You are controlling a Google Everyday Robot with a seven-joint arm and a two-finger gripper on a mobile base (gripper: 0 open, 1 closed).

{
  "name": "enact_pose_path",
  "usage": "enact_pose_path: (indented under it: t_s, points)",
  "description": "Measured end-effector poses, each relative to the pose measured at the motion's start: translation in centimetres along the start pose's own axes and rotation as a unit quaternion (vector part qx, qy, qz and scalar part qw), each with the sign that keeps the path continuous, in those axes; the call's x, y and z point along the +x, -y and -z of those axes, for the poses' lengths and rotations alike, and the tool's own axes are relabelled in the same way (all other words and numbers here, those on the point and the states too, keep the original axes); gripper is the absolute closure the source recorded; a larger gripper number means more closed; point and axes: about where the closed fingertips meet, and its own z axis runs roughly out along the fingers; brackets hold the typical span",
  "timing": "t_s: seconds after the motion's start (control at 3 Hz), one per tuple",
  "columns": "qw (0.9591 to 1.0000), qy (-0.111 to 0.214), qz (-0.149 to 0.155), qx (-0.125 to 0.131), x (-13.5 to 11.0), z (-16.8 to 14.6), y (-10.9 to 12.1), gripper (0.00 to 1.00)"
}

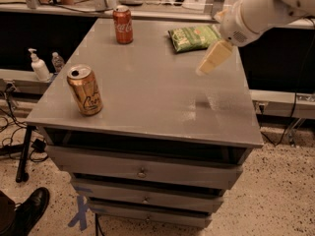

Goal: Move green jalapeno chip bag near orange can

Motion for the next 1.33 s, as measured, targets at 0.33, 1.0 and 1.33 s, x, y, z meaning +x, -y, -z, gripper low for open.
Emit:
enact_pose_path:
  t_s: [0.33, 1.0, 1.33]
  points:
    - [0.9966, 0.041, -0.069, 0.021, 0.0, -4.5, 4.2, 0.00]
    - [0.9924, 0.068, -0.096, 0.036, 0.4, -5.5, 4.9, 0.00]
    - [0.9814, 0.113, -0.137, 0.072, 0.6, -7.3, 6.8, 0.00]
